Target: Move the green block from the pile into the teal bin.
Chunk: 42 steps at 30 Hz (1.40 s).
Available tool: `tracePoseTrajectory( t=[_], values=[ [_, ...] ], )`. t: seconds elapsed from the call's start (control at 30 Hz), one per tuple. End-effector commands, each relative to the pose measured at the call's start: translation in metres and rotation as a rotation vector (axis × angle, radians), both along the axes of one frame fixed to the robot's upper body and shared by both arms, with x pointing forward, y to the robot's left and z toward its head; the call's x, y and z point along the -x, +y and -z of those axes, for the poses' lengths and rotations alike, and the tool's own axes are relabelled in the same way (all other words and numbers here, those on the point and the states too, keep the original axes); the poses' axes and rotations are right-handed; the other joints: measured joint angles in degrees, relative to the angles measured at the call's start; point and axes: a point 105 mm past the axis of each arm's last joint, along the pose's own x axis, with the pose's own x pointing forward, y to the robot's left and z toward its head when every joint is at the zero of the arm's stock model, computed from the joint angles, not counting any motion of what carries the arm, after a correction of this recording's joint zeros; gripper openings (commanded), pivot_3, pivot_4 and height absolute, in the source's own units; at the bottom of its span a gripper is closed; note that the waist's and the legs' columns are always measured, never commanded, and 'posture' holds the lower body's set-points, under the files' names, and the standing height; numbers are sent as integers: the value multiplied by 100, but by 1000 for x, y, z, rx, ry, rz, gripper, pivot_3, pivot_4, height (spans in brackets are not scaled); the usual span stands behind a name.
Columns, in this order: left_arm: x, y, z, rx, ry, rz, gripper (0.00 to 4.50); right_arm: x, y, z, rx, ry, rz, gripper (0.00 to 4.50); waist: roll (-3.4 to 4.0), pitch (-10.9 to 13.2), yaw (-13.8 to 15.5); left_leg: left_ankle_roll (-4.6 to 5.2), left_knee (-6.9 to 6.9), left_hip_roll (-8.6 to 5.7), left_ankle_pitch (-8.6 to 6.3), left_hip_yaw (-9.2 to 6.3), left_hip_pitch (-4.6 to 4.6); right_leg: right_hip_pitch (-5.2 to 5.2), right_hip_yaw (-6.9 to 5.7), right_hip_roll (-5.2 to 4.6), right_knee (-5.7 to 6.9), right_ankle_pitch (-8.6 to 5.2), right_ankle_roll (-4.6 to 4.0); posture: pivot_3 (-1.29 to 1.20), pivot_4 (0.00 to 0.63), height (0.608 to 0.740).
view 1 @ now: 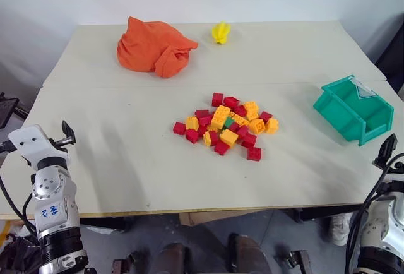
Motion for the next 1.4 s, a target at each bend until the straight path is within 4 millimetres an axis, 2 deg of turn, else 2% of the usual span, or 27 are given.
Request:
tracePoseTrajectory(
  t=[0.03,0.27,0.43,0.53,0.67,0.87,1.03,1.17,1.27,1.37,1.4],
  values=[
    [3,5,-12,-35,-23,-33,4500,1,1,-10,30,-31,-1,4461,0,0,0,0,0,0,0,0,0,0,0,0,0,0,0,0,150,740],
    [0,-4,-19,-16,-98,61,4500,-2,6,-15,37,-54,-40,4461,0,0,-3,0,0,0,0,1,0,0,0,0,0,0,0,0,150,740],
    [-3,-11,-27,-79,-88,202,4500,-8,22,-32,93,-85,-181,4461,0,0,-4,0,0,1,0,1,0,0,-1,1,0,0,0,0,150,740],
    [-5,-17,-32,-120,-67,362,4500,-11,41,-46,160,-89,-358,4461,0,0,-4,0,0,2,0,1,-1,-1,-1,4,0,0,0,0,150,740],
    [-4,-40,-36,-253,11,661,4500,-16,72,-60,265,-32,-611,4461,1,0,-6,1,1,2,0,2,0,0,-2,3,-1,0,0,0,150,740],
    [3,-73,-40,-301,36,936,4500,-17,89,-73,335,23,-786,4461,0,0,9,3,1,2,-1,-4,-3,1,-5,-2,-4,0,-1,0,150,740],
    [16,-104,-27,-361,118,1160,4500,-11,123,-63,425,159,-1059,4461,0,0,5,4,1,3,-2,-5,-4,2,-7,-1,-6,0,-1,0,150,740],
    [29,-129,-6,-426,198,1332,4500,-2,146,-41,520,306,-1260,4461,0,0,7,5,1,3,-2,-2,-3,1,-7,-1,-7,0,-1,0,150,740],
    [43,-146,7,-434,216,1435,4500,2,150,-24,564,387,-1337,4461,0,1,9,7,1,3,-3,-2,-4,2,-7,-1,-11,0,-1,0,150,740],
    [45,-145,8,-439,209,1444,4500,2,147,-17,565,409,-1361,4461,-1,1,27,8,1,2,-4,-2,-4,3,-7,-2,-13,0,-1,0,150,740],
    [44,-144,6,-442,206,1436,4500,2,146,-16,569,414,-1369,4288,-1,1,34,8,2,2,-4,-4,-4,5,-9,-2,-13,0,-1,0,150,740]
  ],
)
